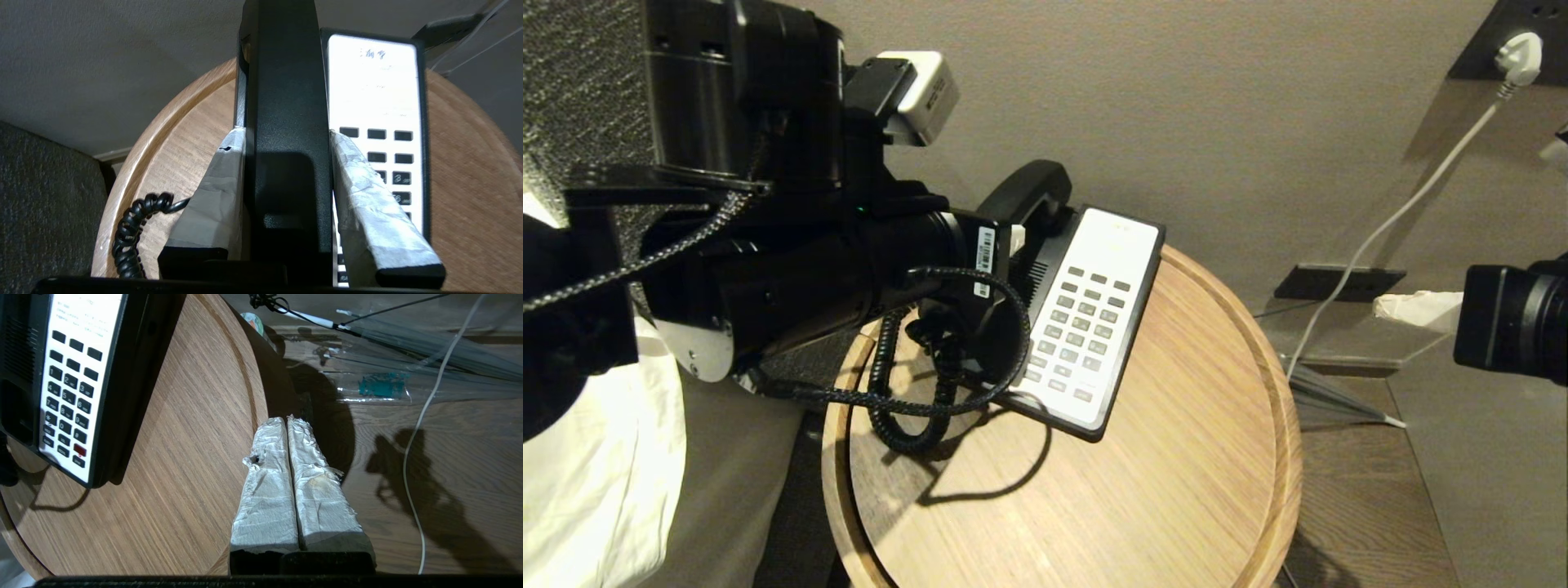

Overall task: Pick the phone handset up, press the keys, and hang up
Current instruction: Put the handset back

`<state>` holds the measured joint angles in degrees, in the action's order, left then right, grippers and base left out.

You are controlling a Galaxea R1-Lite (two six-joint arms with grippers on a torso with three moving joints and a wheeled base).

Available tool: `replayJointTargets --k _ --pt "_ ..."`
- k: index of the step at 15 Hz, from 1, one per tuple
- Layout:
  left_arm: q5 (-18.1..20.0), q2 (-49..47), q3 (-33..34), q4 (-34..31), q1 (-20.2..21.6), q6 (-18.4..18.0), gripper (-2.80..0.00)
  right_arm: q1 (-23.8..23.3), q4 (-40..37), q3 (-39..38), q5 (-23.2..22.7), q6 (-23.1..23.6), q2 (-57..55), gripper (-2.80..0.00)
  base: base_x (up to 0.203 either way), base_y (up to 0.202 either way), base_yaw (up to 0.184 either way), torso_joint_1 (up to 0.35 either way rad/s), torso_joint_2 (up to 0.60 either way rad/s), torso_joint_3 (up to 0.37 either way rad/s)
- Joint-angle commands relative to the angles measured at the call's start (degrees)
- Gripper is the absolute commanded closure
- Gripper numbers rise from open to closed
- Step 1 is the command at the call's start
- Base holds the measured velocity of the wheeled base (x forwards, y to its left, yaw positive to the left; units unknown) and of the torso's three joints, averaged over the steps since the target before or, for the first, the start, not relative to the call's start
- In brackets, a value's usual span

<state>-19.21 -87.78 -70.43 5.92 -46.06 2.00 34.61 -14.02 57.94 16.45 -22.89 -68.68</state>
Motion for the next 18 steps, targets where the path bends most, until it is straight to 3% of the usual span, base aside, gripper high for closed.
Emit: replayJointTargets --k 1,18 --pt "-0.4 0.7 -0.4 0.1 -1.0 -0.3 0.00 0.0 0.0 -0.2 0.1 -0.1 0.0 0.00 0.000 0.000 0.000 0.000 0.00 0.000" --pt "-1.6 0.7 6.8 0.7 -3.1 -0.3 0.00 0.0 -0.1 -0.1 0.1 -0.1 1.0 0.00 0.000 0.000 0.000 0.000 0.00 0.000"
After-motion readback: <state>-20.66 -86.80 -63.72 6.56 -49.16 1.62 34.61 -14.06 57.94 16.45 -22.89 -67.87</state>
